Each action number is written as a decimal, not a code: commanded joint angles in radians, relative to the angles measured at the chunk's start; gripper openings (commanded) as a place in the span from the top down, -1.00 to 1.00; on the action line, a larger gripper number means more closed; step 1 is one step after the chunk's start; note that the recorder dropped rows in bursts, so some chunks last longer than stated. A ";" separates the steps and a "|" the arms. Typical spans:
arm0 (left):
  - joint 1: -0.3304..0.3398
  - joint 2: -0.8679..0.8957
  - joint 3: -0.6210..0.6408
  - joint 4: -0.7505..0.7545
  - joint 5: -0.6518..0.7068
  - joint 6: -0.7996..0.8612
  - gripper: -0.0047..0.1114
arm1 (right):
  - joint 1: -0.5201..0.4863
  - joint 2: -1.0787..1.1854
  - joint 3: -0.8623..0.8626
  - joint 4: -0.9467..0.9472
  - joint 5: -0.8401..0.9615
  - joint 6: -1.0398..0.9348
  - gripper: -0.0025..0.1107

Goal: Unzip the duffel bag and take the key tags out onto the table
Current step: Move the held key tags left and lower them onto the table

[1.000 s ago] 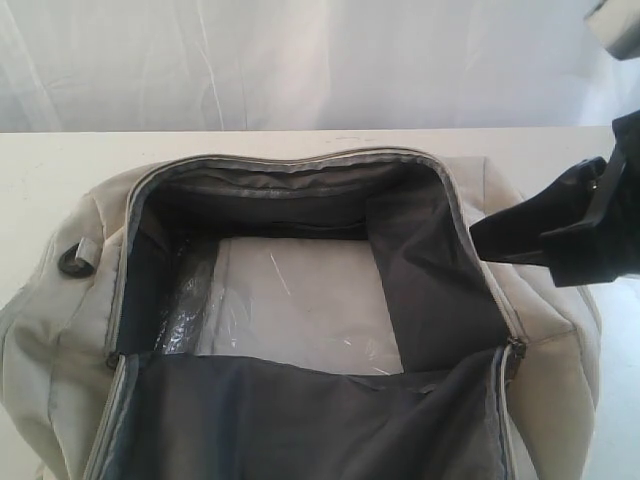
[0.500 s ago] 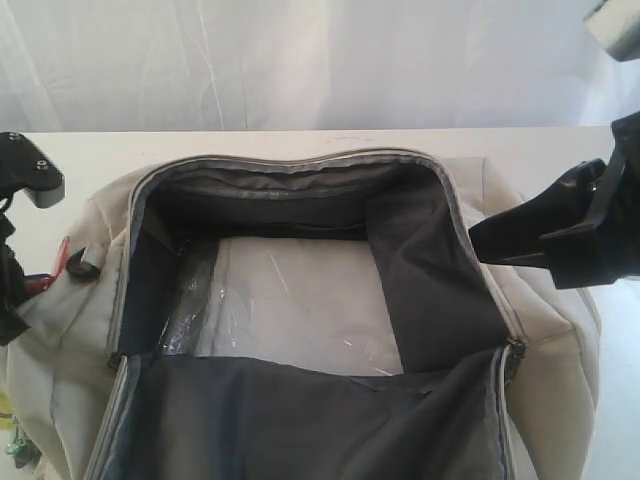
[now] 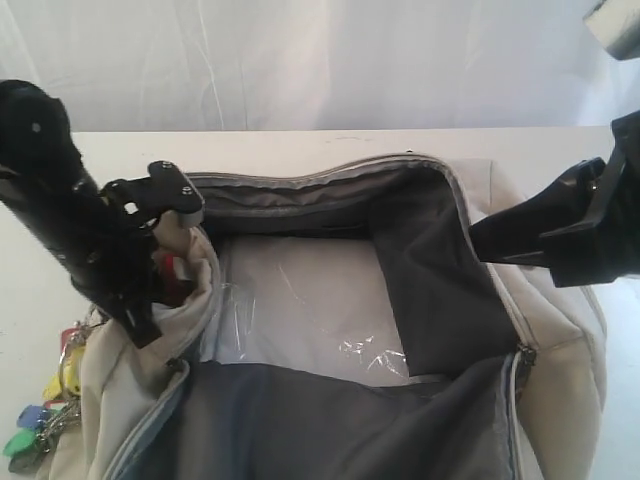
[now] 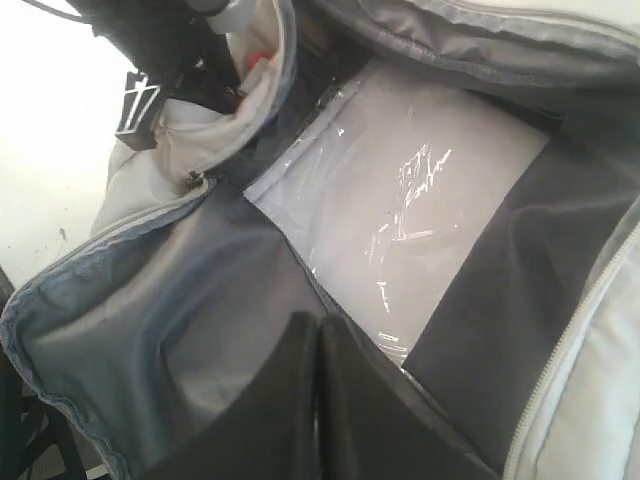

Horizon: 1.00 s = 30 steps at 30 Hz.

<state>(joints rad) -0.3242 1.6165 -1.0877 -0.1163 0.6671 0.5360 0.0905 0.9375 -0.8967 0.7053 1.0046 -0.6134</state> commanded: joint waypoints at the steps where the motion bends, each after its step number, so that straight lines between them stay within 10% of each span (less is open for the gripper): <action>1: -0.084 0.092 -0.100 -0.133 -0.021 -0.004 0.92 | 0.002 0.002 0.002 0.008 -0.008 -0.011 0.96; 13: -0.184 0.254 -0.377 -0.139 0.092 -0.016 0.92 | 0.002 0.002 0.002 -0.005 0.014 -0.011 0.96; 22: 0.020 0.048 -0.507 0.131 0.412 -0.124 0.92 | 0.002 0.002 0.002 -0.008 0.010 -0.011 0.96; 30: 0.083 0.073 -0.300 0.111 0.249 -0.114 0.92 | 0.002 0.002 0.002 -0.010 0.001 -0.011 0.96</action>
<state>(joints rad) -0.2454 1.6801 -1.4425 0.0135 0.9584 0.4193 0.0905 0.9375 -0.8967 0.6951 1.0125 -0.6134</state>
